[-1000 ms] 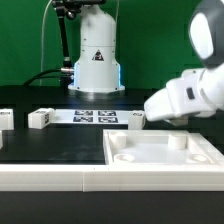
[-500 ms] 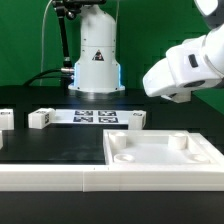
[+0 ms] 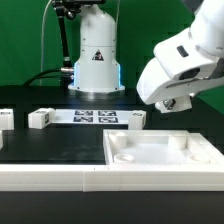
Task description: Assemble one leg
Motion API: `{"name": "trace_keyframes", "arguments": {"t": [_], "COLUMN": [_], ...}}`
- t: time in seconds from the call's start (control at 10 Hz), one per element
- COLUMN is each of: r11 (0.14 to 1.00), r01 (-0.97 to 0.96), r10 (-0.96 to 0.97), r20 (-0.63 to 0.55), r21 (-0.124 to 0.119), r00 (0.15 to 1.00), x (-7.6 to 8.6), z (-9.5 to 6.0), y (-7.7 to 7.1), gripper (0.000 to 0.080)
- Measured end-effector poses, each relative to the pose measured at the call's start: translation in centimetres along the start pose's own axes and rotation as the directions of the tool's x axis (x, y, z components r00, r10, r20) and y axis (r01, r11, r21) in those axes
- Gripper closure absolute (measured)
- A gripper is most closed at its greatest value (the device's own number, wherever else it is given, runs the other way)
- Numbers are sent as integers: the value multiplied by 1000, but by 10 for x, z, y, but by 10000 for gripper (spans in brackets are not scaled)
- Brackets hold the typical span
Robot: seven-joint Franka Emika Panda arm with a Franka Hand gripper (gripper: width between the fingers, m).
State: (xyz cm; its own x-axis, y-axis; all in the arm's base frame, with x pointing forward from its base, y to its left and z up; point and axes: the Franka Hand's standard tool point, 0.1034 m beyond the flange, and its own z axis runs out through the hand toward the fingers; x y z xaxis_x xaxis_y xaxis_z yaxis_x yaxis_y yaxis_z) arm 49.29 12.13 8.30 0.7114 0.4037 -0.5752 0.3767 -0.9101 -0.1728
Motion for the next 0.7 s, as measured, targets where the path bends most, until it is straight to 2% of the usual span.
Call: {"name": "trace_keyframes", "arguments": {"t": [0.2,0.4,0.5,0.6,0.7], "r11": [1000,999,998,997,996], "r01": [-5,-20,-27,-27,-36], "r10": [4,12,8,2,-1], "r20": [-73,-196,-280,-324,-399], "r21": [-10,-41,-63,-74,-86], "r00": [997,980,960,946,917], "x": [3,6,5,4,9], "z": [-19,-39,-44,-41,-44], "y": [9,10,10,11,15], "gripper": [508,508,508,508,508]}}
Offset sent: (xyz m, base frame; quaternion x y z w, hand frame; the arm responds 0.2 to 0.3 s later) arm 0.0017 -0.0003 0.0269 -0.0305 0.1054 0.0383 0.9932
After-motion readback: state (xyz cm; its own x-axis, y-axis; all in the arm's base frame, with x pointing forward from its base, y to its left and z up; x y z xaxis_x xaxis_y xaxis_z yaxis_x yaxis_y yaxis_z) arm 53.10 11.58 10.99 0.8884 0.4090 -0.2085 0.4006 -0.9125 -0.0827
